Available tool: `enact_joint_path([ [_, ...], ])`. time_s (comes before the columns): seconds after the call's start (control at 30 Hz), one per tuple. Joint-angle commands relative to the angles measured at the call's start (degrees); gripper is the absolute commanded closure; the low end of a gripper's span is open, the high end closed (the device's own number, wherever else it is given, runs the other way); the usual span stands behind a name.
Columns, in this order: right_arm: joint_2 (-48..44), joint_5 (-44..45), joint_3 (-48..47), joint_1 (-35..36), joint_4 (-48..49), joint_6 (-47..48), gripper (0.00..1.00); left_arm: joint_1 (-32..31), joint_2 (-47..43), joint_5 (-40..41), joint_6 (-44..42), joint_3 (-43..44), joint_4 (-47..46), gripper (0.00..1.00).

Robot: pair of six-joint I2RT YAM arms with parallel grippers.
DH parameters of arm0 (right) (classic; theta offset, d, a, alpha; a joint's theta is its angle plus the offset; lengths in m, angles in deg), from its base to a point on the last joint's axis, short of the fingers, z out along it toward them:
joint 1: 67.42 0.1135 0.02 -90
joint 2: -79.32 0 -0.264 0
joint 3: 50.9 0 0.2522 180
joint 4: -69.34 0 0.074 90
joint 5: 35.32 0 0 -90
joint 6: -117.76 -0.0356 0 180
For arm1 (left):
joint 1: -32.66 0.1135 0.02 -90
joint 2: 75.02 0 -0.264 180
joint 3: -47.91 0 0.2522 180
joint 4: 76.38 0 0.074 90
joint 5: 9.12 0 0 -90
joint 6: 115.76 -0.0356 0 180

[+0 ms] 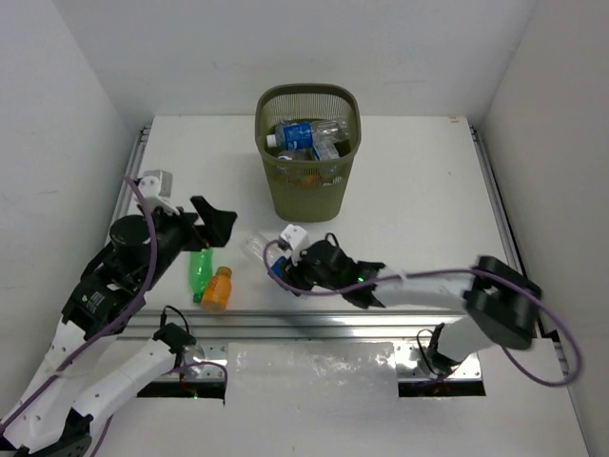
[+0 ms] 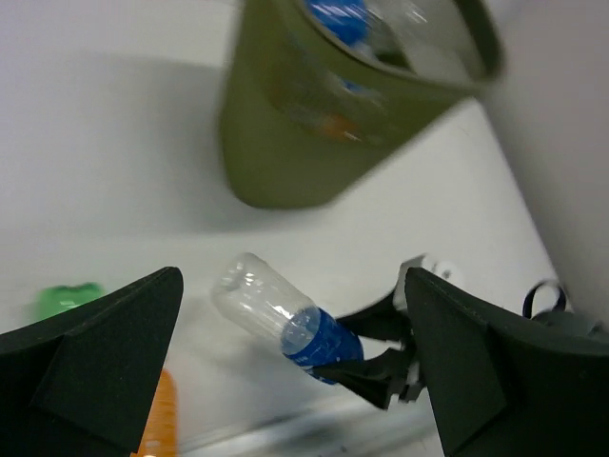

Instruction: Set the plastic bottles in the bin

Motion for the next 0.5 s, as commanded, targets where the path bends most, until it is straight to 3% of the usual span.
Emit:
enact_joint_path([
  [0.0, -16.6, -2.6, 5.9, 0.8, 10.9, -3.6, 0.73, 0.4, -1.3, -26.7, 3.2, -5.7, -11.2, 0.00],
  [0.13, -29.1, -8.4, 11.4, 0.9, 14.7, -5.5, 0.73, 0.4, -1.8, -38.6, 8.0, -12.9, -24.8, 0.00],
  [0.2, -33.1, -11.2, 11.5, 0.8, 14.8, -6.1, 0.73, 0.3, -1.1, -41.0, 8.9, -14.2, -27.3, 0.00],
  [0.4, -34.2, -19.8, 7.7, 1.2, 15.6, -6.5, 0.72, 0.3, 2.0, -52.1, 14.5, -17.1, -42.0, 0.02],
  [0.47, -33.9, -20.0, 6.5, 1.2, 16.2, -6.5, 0.71, 0.3, 4.9, -54.6, 18.0, -17.7, -48.6, 0.20],
])
